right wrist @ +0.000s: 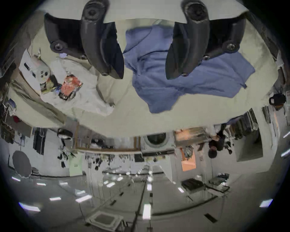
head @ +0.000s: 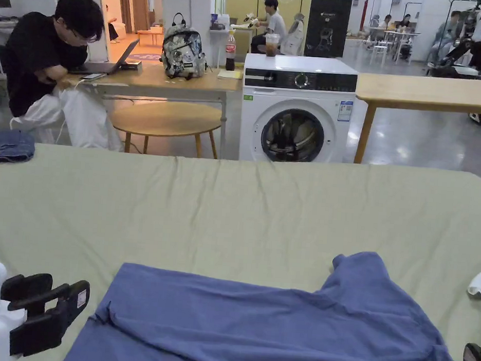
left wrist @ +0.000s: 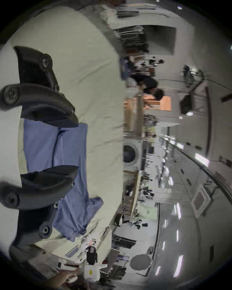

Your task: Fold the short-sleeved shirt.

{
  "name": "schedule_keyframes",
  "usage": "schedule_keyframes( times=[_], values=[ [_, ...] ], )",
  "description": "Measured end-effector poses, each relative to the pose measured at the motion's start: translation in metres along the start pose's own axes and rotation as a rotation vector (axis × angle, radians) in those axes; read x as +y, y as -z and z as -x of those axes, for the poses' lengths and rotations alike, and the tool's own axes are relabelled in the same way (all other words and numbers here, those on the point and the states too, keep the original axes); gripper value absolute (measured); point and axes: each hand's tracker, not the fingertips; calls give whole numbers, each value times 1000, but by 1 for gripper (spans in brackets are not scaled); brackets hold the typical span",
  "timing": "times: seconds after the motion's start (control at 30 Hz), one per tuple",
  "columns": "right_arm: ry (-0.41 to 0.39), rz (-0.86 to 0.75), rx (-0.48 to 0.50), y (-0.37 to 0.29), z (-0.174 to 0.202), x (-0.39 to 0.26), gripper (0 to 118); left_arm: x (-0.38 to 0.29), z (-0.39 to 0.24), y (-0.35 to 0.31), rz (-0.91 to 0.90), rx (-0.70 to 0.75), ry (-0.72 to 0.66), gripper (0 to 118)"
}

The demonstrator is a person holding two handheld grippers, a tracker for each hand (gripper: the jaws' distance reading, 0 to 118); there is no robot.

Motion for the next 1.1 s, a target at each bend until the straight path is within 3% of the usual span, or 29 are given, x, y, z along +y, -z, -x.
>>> schedule_keyframes(
  times=[0.1,0.13,0.17,0.3,0.63,0.7,0.73,0.97,1.03,1.1],
  values=[
    [-16,-21,34,-31,19,-6,16,1,-27,-41,-44,20,96,42],
    [-12,-25,46,-40,25,-10,7,-1,-34,-51,-52,29,111,26],
    [-13,-25,63,-46,31,-12,0,-3,-41,-60,-56,20,109,0],
    [-42,-12,95,-65,51,-25,0,-17,-54,-85,-68,-58,38,0],
    [-44,11,141,-69,55,-34,0,-36,-12,-52,59,27,-42,1],
    [-23,26,150,-70,50,-36,0,-40,11,-27,155,5,-91,50],
    [-14,36,152,-69,46,-38,0,-50,21,-11,208,5,-126,59],
    [76,114,105,-56,14,-60,0,-108,84,107,419,2,-321,59],
    [82,135,77,-54,5,-64,0,-122,81,133,511,43,-300,57],
    [85,146,59,-54,-2,-67,0,-138,83,152,561,45,-297,37]
  ],
)
